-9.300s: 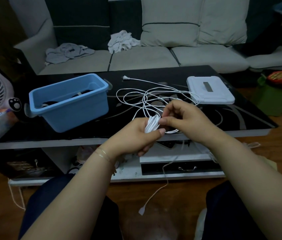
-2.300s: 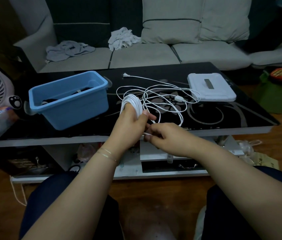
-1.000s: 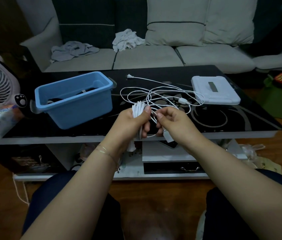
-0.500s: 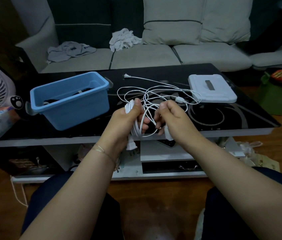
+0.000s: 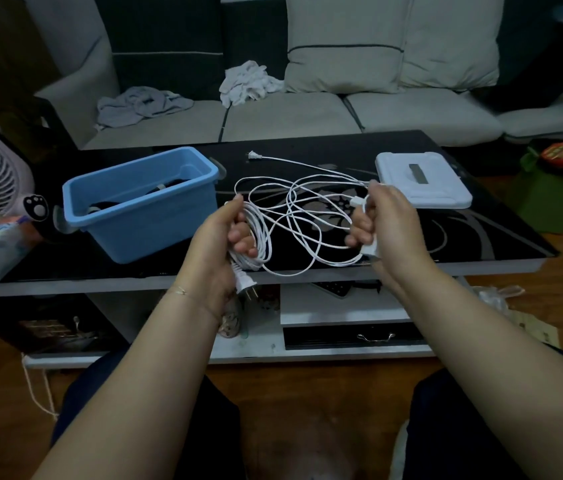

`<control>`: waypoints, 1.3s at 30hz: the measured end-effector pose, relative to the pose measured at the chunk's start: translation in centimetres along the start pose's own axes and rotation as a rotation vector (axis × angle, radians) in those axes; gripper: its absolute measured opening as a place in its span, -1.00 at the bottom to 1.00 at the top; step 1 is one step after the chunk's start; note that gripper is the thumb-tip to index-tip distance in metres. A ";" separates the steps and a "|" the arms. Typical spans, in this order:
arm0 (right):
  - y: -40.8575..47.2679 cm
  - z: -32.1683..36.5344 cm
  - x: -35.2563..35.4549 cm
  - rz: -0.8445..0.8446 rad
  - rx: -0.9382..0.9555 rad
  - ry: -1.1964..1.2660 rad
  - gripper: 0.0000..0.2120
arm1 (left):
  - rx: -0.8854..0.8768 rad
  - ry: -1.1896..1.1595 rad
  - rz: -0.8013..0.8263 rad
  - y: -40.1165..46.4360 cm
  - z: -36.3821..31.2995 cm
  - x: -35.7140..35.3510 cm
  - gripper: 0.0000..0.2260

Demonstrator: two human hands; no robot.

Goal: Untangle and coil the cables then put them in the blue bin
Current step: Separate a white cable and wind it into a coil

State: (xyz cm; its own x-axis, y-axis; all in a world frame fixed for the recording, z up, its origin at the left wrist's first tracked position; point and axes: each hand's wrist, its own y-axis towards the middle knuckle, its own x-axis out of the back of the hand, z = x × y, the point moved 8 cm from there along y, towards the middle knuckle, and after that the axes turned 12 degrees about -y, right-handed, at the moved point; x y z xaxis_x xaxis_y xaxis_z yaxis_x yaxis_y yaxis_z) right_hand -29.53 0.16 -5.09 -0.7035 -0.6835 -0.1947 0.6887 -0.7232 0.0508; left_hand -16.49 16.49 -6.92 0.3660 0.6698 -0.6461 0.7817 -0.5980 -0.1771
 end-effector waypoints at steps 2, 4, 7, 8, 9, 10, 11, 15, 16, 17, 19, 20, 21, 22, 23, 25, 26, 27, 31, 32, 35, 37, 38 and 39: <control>0.0 0.9 0.1 -0.001 0.128 -0.425 -0.92 | -0.028 0.085 -0.013 -0.1 -0.3 0.1 -0.69; -0.3 1.4 -0.5 0.053 0.293 -0.870 -0.76 | -0.073 0.203 -0.021 -0.2 -0.7 0.1 -0.68; -0.7 1.2 -1.2 0.104 0.408 -1.444 -0.67 | -0.164 0.385 -0.019 -0.2 -1.5 0.1 -0.62; -0.5 1.4 -1.1 0.092 0.413 -1.543 -0.69 | -0.186 0.436 -0.016 -0.2 -1.7 0.1 -0.61; -0.3 1.6 -1.0 0.065 0.424 -1.591 -0.72 | -0.199 0.476 -0.013 -0.3 -1.8 0.1 -0.61; -0.1 2.1 -0.7 0.017 0.443 -1.600 -0.74 | -0.201 0.504 -0.005 -0.3 -1.7 0.1 -0.61; 0.0 2.7 -0.3 -0.050 0.465 -1.576 -0.75 | -0.193 0.522 0.008 -0.3 -1.5 0.0 -0.62; -0.5 4.8 1.4 -0.319 0.541 -1.348 -0.76 | -0.296 0.814 0.046 -0.5 -1.6 -1.0 -0.59; -0.8 5.2 1.6 -0.363 0.570 -1.286 -0.77 | -0.358 0.963 0.049 -0.7 -1.7 -1.4 -0.55; -1.2 5.6 1.8 -0.410 0.612 -1.218 -0.77 | -0.413 1.113 0.045 -0.9 -1.8 -1.8 -0.53; -2.5 6.7 2.0 -0.498 0.728 -1.065 -0.79 | -0.489 1.399 0.013 -1.2 -1.7 -2.4 -0.54; -3.0 7.0 2.1 -0.522 0.778 -0.979 -0.78 | -0.514 1.498 -0.011 -1.4 -1.7 -2.5 -0.55; -3.3 7.1 2.2 -0.522 0.791 -0.896 -0.79 | -0.515 1.543 -0.026 -1.4 -1.6 -2.6 -0.55; -3.1 6.9 2.3 -0.506 0.761 -0.838 -0.80 | -0.480 1.500 -0.023 -1.2 -1.4 -2.5 -0.55; -2.6 6.5 2.5 -0.479 0.692 -0.821 -0.81 | -0.415 1.359 -0.003 -0.8 -1.1 -2.2 -0.57; -0.8 4.8 2.8 -0.396 0.471 -0.894 -0.74 | -0.244 0.959 0.050 -0.5 -0.2 -1.5 -0.63; 0.1 3.8 3.0 -0.340 0.361 -0.944 -0.71 | -0.166 0.802 0.078 -0.6 0.3 -1.4 -0.65; 0.8 2.9 3.0 -0.280 0.274 -0.974 -0.70 | -0.105 0.702 0.114 -0.7 0.8 -1.4 -0.65; 1.5 0.7 2.1 -0.109 0.138 -1.024 -0.70 | 0.039 0.434 0.237 -1.0 1.7 -2.2 -0.67; 1.3 0.2 1.5 -0.068 0.131 -1.054 -0.70 | 0.067 0.365 0.249 -1.1 1.7 -2.3 -0.70; 0.1 -1.3 -0.7 0.059 0.141 -1.198 -0.70 | 0.139 0.162 0.257 -0.9 1.7 -2.5 -0.73; -0.9 -2.2 -2.3 0.151 0.180 -1.303 -0.70 | 0.125 0.048 0.207 -0.4 1.5 -2.1 -0.69; -1.4 -2.6 -3.1 0.196 0.204 -1.343 -0.71 | 0.105 0.007 0.172 -0.2 1.4 -1.8 -0.68; -1.8 -2.9 -3.8 0.233 0.232 -1.373 -0.71 | 0.086 -0.021 0.139 -0.1 1.3 -1.6 -0.66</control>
State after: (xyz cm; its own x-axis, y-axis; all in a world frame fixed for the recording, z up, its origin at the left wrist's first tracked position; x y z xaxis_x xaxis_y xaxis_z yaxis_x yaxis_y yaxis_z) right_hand -27.60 4.30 -7.26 -0.2804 -0.2408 0.9292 0.8618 -0.4895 0.1332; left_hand -17.81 14.95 -6.81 0.4563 0.5689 -0.6842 0.6776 -0.7205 -0.1472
